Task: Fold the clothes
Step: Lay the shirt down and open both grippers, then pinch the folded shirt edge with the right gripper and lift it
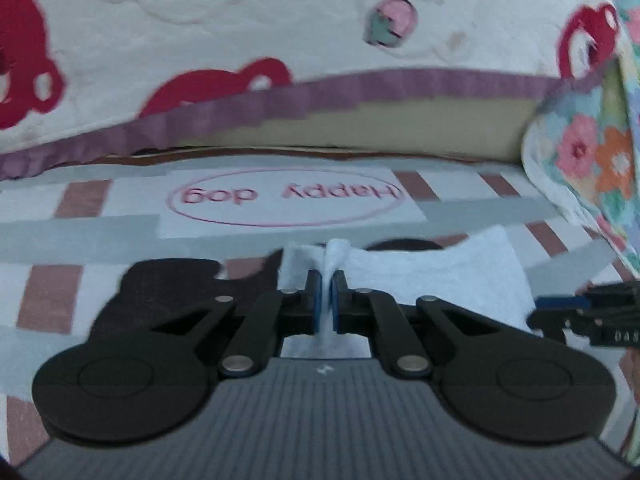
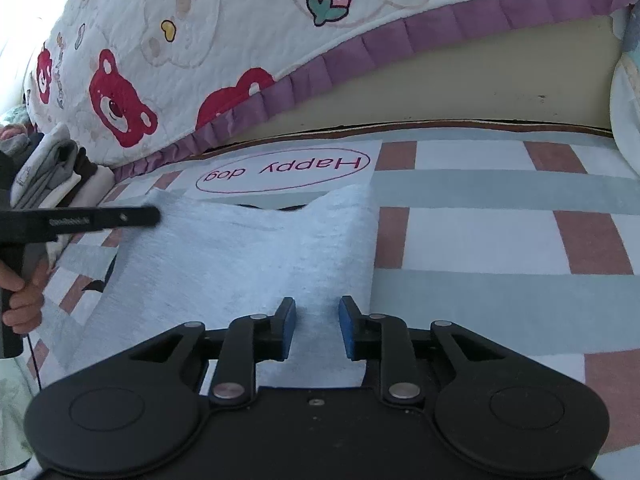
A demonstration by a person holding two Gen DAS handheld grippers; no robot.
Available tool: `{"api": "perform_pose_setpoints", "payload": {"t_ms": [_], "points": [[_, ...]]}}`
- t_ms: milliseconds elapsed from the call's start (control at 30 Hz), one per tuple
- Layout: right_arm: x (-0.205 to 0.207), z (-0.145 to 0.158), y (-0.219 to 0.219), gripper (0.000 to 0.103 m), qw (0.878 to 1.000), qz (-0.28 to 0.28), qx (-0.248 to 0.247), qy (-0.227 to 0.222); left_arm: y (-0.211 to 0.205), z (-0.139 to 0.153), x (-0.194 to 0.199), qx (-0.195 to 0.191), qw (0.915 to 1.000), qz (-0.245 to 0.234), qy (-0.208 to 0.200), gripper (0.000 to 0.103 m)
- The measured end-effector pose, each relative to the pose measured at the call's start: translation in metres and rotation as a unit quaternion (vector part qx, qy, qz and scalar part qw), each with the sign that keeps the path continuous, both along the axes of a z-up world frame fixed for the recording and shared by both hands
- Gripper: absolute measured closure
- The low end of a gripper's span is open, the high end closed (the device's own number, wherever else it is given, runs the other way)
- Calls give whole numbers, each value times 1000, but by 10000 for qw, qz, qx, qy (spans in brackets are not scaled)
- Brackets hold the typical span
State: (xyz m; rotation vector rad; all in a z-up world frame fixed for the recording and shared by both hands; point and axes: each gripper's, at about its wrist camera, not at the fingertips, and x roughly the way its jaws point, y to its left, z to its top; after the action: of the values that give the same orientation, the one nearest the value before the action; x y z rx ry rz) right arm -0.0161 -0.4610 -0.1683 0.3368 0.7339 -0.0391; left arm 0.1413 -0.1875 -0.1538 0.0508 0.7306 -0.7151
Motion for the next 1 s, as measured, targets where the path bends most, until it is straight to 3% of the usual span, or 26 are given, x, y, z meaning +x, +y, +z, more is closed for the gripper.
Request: {"api": "perform_pose_setpoints", "payload": {"t_ms": [133,367,433,533,567,633,667,767,867,967,1000], "points": [[1,1,1,61,9999,-44,-134,-50,12,-16,11,3,9994,346,-7,102],[0,9,5,61,9981,-165,-550,-207,8,-18,12,254,9990,309,-201,99],[-1,13,13,61,9974,104,-650,-308,8,-17,15,295,9987,385,-141,97],[11,13,30,61,9915,632,-1122,-173,18,5,-3,-112,9983,335,-454,96],[15,11,34,61,9903,796,-1135,-129,21,12,-9,-244,9977,309,-559,96],[25,4,37,61,9889,953,-1140,25,16,18,-29,-185,9963,-380,-747,96],[30,1,39,61,9881,1021,-1146,98,12,15,-36,-80,9949,-745,-674,96],[39,-7,35,61,9894,874,-1143,199,5,-6,-45,404,9916,-1157,-409,94],[42,-7,28,62,9931,669,-928,269,12,-27,-36,851,9934,-744,-181,94],[45,-6,22,59,9957,483,-714,326,28,-30,-25,557,9974,-437,166,94],[38,4,30,58,9954,661,-663,213,30,-29,-24,565,9974,-411,181,94]]}}
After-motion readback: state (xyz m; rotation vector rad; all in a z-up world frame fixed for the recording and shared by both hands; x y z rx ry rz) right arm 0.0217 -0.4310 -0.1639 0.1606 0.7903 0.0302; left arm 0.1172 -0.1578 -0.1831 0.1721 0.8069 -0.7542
